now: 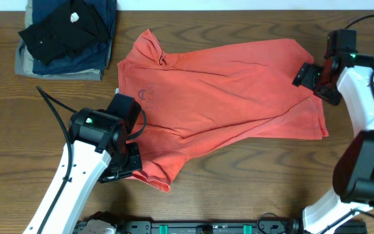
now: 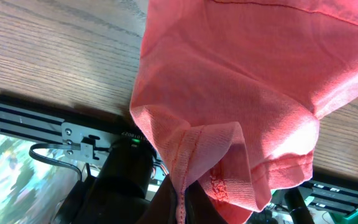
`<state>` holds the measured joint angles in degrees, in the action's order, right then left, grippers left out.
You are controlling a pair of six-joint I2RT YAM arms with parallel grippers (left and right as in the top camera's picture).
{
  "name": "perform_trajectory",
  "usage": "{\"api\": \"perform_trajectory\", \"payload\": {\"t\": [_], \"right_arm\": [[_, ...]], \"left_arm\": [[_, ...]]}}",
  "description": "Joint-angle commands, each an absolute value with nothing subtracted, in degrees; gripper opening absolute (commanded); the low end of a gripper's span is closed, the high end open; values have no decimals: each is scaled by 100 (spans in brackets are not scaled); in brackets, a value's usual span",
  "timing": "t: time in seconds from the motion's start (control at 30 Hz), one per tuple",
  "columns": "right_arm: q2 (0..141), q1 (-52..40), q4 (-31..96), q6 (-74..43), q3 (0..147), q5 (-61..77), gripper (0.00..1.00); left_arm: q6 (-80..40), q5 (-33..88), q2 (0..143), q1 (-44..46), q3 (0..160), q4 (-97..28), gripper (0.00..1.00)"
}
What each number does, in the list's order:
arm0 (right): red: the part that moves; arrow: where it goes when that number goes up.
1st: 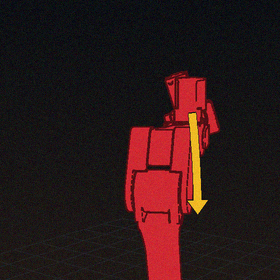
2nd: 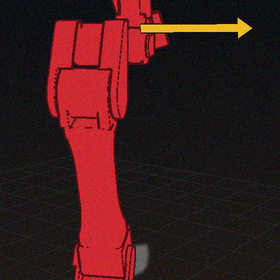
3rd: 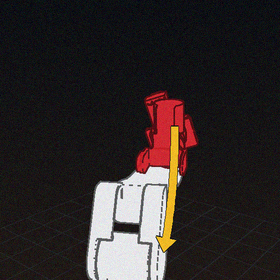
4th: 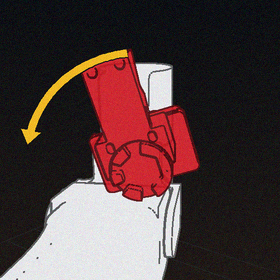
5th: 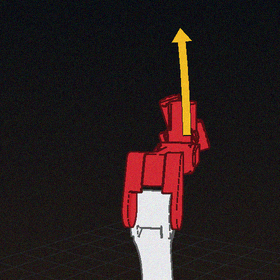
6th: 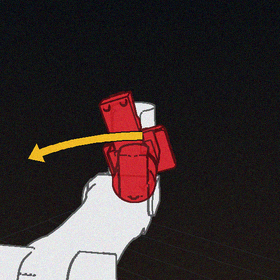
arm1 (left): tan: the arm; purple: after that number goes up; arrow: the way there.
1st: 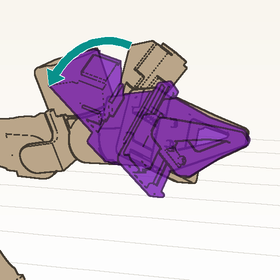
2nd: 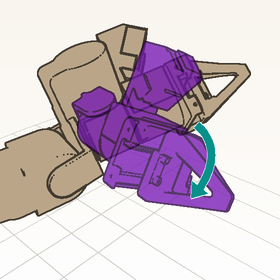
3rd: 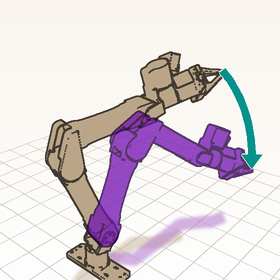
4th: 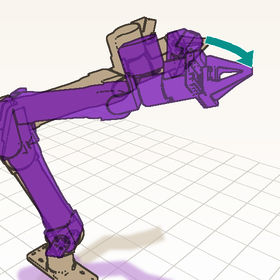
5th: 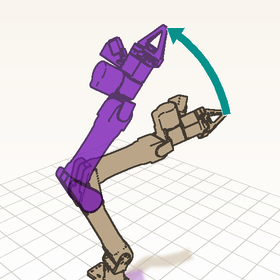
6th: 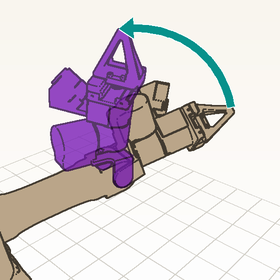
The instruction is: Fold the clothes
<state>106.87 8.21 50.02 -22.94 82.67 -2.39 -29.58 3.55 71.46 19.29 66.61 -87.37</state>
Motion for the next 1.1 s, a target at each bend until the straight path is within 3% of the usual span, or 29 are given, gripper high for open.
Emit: {"api": "perform_trajectory", "payload": {"t": [0.0, 0.37, 0.73, 1.07], "right_arm": [[11091, 888, 4886, -2112, 8265, -320, 86], [11719, 899, 4451, -2071, 8265, -322, 63], [11985, 899, 4438, -2073, 8263, -620, 63], [12088, 899, 4392, -2075, 8265, -626, 49]], "left_arm": [[-2926, 364, 7105, 1938, 6643, -8755, 6], [-2928, 366, 7105, 1938, 6643, -8731, 7], [-2926, 364, 7105, 1938, 6641, -8643, 7], [-2926, 364, 7105, 1938, 6643, -8643, 7]]}}
